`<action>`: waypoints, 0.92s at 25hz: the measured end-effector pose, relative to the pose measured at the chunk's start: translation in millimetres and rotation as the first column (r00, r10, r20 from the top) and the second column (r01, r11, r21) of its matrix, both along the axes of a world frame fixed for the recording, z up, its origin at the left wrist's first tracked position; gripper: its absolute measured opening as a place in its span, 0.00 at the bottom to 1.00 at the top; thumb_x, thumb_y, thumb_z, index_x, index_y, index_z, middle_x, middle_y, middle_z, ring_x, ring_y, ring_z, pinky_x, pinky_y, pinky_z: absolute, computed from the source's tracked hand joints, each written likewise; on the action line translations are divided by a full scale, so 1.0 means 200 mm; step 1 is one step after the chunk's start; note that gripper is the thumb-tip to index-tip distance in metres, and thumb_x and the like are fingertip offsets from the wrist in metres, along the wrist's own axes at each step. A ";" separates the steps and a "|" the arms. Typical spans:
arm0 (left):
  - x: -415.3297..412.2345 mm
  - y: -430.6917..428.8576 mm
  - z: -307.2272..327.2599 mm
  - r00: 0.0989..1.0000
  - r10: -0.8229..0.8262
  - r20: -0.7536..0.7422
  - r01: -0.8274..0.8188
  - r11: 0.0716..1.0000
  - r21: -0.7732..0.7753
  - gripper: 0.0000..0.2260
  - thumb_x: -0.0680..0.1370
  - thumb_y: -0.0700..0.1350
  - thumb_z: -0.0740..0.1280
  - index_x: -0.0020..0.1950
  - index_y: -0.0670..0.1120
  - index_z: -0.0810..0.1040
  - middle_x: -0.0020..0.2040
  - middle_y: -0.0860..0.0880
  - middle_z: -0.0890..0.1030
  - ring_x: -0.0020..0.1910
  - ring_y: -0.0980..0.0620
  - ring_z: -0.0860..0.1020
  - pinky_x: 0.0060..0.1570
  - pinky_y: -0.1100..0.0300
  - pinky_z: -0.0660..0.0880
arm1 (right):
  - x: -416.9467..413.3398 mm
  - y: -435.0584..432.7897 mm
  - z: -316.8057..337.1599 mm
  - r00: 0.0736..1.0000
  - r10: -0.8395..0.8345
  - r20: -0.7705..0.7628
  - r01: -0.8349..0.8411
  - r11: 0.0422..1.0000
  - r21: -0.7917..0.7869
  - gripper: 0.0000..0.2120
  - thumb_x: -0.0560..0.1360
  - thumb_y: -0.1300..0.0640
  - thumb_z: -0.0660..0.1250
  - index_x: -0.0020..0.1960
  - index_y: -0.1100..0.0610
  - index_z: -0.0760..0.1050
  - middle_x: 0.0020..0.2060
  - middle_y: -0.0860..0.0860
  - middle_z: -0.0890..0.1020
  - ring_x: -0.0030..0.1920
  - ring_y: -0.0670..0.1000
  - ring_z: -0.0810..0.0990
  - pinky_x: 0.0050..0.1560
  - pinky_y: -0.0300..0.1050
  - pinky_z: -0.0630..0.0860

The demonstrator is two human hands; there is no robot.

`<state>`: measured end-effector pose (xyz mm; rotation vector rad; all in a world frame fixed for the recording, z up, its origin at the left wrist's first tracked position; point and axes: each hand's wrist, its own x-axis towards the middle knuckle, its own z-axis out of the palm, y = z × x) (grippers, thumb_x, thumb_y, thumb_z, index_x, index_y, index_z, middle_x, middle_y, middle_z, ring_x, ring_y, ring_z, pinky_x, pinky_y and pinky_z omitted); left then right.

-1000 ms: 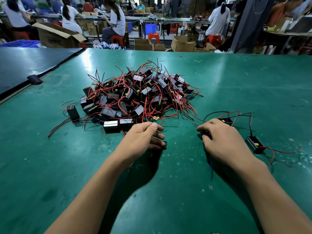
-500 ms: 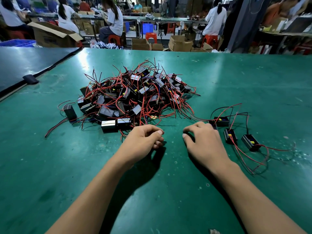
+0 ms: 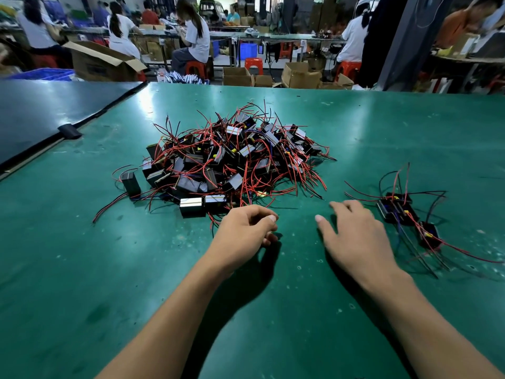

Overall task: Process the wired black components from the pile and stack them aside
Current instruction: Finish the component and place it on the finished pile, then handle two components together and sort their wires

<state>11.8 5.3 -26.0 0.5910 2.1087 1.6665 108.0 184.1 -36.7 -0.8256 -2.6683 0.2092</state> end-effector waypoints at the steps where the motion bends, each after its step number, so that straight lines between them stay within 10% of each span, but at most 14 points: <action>1: 0.00 0.00 0.00 0.996 0.064 -0.062 -0.065 0.998 -0.015 0.04 0.78 0.42 0.67 0.47 0.48 0.82 0.40 0.48 0.84 0.34 0.56 0.81 0.41 0.59 0.79 | -0.02 -0.08 0.00 0.993 0.097 -0.060 -0.096 0.995 0.019 0.20 0.81 0.45 0.61 0.68 0.55 0.75 0.62 0.55 0.78 0.61 0.58 0.76 0.61 0.52 0.71; 7: -0.09 -0.08 0.06 0.801 0.554 -0.228 -0.528 0.832 0.170 0.05 0.78 0.42 0.66 0.46 0.51 0.79 0.41 0.54 0.81 0.41 0.53 0.80 0.46 0.49 0.80 | -0.05 -0.29 -0.06 0.876 0.421 -0.234 -0.427 0.904 0.031 0.10 0.79 0.52 0.67 0.58 0.52 0.80 0.50 0.47 0.82 0.50 0.51 0.80 0.48 0.46 0.77; 14: -0.15 -0.13 0.01 0.762 0.572 -0.303 -0.596 0.803 0.017 0.08 0.76 0.40 0.65 0.53 0.48 0.80 0.51 0.49 0.82 0.50 0.50 0.78 0.56 0.54 0.77 | -0.19 -0.33 -0.01 0.731 0.516 -0.447 -0.473 0.855 0.214 0.08 0.76 0.53 0.71 0.55 0.53 0.82 0.46 0.48 0.80 0.41 0.50 0.78 0.42 0.45 0.73; 23: -0.06 -0.06 0.01 0.700 0.628 -0.342 -0.565 0.779 0.273 0.07 0.74 0.35 0.66 0.46 0.44 0.81 0.43 0.50 0.81 0.43 0.50 0.79 0.46 0.51 0.76 | -0.74 -0.31 0.16 0.792 0.594 0.138 -0.609 0.754 0.246 0.19 0.76 0.55 0.66 0.67 0.47 0.77 0.64 0.46 0.78 0.63 0.54 0.69 0.56 0.51 0.61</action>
